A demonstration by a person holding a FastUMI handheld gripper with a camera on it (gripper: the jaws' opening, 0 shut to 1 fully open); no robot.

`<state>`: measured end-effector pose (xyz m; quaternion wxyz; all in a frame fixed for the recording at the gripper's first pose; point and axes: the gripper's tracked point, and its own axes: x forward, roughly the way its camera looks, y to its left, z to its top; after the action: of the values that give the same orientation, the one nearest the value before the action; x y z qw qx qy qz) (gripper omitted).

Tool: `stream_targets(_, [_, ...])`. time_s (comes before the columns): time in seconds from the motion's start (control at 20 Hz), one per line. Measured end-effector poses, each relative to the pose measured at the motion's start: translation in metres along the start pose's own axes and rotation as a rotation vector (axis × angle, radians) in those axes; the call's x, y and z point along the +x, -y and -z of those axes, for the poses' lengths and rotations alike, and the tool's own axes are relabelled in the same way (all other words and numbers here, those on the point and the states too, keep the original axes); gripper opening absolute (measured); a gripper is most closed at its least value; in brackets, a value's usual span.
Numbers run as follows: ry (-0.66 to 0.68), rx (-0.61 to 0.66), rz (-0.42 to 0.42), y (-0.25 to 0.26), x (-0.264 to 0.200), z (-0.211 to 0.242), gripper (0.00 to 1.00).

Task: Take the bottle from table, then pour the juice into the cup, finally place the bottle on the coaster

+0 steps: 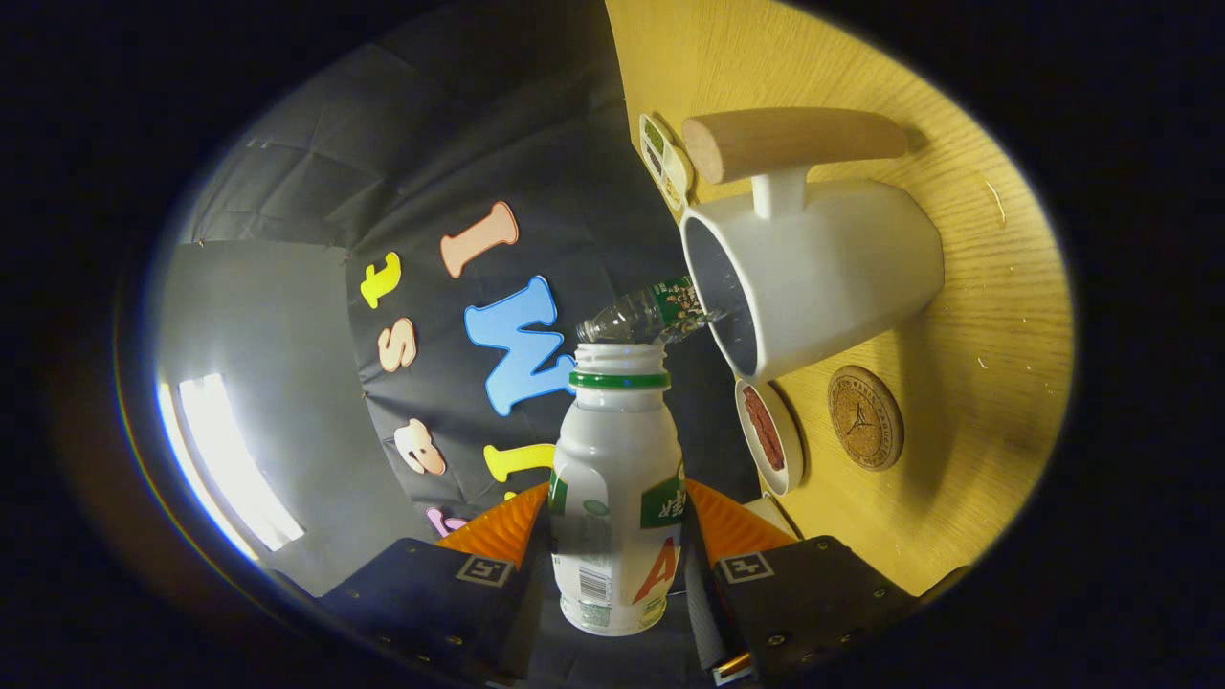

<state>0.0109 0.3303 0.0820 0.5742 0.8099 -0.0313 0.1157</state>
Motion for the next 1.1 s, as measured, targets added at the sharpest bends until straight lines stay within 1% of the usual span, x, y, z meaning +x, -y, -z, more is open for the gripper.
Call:
stream_targets(0.15, [0.009,0.017,-0.004,-0.0032,-0.0011,-0.0028,0.63])
stream_targets(1.1, [0.025,0.025,-0.004,-0.002,-0.0021,-0.0083,0.63])
